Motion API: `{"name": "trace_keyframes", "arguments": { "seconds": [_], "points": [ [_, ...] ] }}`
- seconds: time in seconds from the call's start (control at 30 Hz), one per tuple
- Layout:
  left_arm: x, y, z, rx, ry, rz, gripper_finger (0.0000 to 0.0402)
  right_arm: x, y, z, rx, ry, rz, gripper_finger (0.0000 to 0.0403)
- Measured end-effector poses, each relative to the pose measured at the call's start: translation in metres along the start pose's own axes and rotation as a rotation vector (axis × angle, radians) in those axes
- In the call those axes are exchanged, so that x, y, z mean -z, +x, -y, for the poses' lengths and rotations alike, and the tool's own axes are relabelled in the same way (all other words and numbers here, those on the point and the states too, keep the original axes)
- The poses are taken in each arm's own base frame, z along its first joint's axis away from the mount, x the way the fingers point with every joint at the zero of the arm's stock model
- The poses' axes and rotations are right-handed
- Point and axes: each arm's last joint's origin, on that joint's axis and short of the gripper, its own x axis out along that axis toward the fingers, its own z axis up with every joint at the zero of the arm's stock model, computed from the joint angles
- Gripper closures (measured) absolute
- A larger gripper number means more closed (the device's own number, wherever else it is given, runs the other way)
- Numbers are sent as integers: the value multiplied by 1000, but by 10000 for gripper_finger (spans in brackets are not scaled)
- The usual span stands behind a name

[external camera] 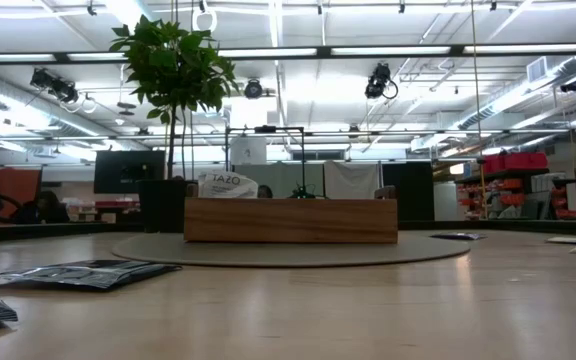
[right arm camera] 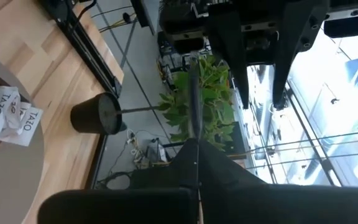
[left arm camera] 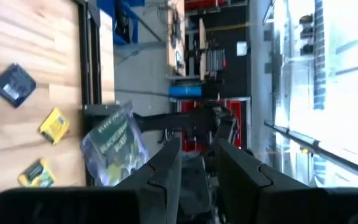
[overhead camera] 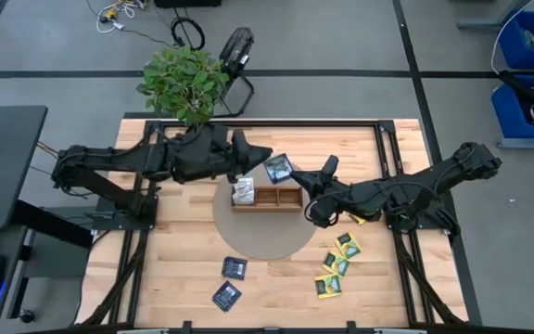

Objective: Pick & Place Tea
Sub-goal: Put the blue tea bag into the middle section of the wooden organizer

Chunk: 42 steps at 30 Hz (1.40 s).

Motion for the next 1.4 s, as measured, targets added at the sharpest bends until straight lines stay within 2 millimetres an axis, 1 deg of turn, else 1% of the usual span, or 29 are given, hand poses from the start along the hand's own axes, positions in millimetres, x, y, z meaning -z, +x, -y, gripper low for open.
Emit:
{"name": "trace_keyframes", "arguments": {
  "seconds": [0.1, 0.2, 0.33, 0.43, 0.6, 0.7, 0.77, 0.93, 1.03, 1.13, 1.4],
  "points": [
    [3, 0, -2, -20, 11, -62, 298, 0, 0, 0, -1, -1, 0, 403],
    [4, -2, -3, -28, 26, -74, 298, 1, 0, 0, 2, 3, -17, 403],
    [-6, -20, 9, 16, 105, -20, 298, 1, 0, 0, 8, 15, -39, 403],
    [-9, -27, 7, -21, 106, -14, 298, 1, 0, 0, 10, 12, -42, 403],
    [-6, -28, -6, -150, 64, -39, 298, 1, 0, 0, 13, 16, -39, 403],
    [-3, -23, -13, -194, 36, -54, 298, 1, 0, 1, 17, 24, -35, 403],
    [-1, -18, -14, -192, 27, -53, 298, 1, 0, 1, 20, 31, -27, 403],
    [-6, -16, -7, -123, 25, -41, 298, -1, 0, 3, 25, 53, 0, 403],
    [-8, -15, -8, -130, 51, -46, 298, -1, 0, 3, 26, 55, 2, 403],
    [-6, -15, -8, -132, 43, -80, 298, -1, 0, 3, 27, 49, 1, 403],
    [-4, -13, -12, -161, 52, -81, 298, -2, -1, 3, 29, 42, -1, 403]
  ]
}}
